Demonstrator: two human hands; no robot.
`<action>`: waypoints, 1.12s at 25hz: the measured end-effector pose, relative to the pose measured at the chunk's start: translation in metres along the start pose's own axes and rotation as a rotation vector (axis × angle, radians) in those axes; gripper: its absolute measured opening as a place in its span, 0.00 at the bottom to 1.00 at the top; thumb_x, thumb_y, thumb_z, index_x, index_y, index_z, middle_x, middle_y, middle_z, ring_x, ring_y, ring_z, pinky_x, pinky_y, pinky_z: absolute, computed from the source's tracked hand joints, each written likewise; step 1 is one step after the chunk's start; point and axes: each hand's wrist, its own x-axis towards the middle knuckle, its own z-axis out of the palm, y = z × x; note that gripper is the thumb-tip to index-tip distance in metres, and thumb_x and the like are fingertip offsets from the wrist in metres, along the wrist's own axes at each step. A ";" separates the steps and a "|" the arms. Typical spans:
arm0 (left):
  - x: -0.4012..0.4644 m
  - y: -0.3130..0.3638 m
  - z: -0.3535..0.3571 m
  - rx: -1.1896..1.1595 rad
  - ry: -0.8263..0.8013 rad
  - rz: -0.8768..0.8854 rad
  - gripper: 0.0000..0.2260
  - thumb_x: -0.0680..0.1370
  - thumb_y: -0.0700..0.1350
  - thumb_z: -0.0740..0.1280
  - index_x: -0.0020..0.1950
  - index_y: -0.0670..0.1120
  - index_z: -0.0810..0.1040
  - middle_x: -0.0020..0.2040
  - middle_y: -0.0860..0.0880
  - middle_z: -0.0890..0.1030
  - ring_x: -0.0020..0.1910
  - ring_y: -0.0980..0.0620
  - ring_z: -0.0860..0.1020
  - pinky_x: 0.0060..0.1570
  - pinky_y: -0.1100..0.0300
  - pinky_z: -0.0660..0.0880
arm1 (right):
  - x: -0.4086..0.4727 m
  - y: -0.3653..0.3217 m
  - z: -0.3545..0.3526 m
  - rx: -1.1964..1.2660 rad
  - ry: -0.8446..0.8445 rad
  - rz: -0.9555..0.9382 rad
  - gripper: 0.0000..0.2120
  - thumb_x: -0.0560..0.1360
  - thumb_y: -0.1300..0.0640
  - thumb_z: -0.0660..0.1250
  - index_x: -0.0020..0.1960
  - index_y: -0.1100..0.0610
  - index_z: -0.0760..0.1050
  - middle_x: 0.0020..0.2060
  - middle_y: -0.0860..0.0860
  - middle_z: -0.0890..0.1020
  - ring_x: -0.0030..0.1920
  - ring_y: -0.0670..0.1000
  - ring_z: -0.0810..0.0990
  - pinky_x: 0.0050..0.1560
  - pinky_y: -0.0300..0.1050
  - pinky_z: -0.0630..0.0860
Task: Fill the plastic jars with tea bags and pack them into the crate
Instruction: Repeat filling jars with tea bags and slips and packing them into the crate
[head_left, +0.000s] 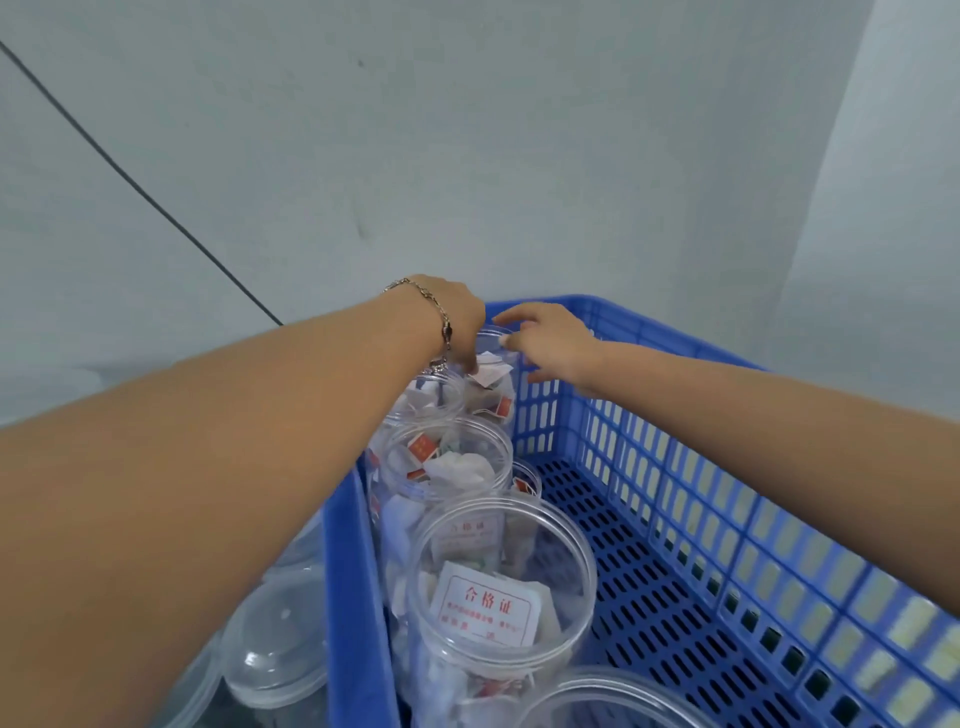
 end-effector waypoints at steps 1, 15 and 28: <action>-0.005 -0.004 -0.004 -0.019 -0.007 0.006 0.19 0.76 0.60 0.65 0.35 0.48 0.67 0.34 0.51 0.71 0.37 0.50 0.72 0.37 0.58 0.67 | -0.002 -0.001 -0.004 -0.022 0.006 0.014 0.20 0.76 0.58 0.65 0.67 0.49 0.70 0.52 0.49 0.74 0.54 0.51 0.76 0.50 0.46 0.78; -0.229 -0.125 -0.074 -0.125 0.000 -0.274 0.18 0.78 0.58 0.63 0.57 0.45 0.79 0.56 0.48 0.79 0.58 0.46 0.74 0.51 0.57 0.67 | -0.123 -0.144 -0.011 -0.366 0.011 -0.306 0.18 0.74 0.62 0.64 0.64 0.56 0.73 0.61 0.53 0.76 0.59 0.51 0.74 0.50 0.35 0.64; -0.499 -0.180 -0.012 -0.265 -0.109 -0.575 0.20 0.78 0.56 0.64 0.61 0.42 0.78 0.63 0.44 0.76 0.63 0.42 0.71 0.61 0.51 0.67 | -0.298 -0.266 0.127 -0.367 -0.314 -0.490 0.16 0.74 0.61 0.65 0.61 0.61 0.75 0.57 0.57 0.77 0.49 0.52 0.74 0.46 0.46 0.74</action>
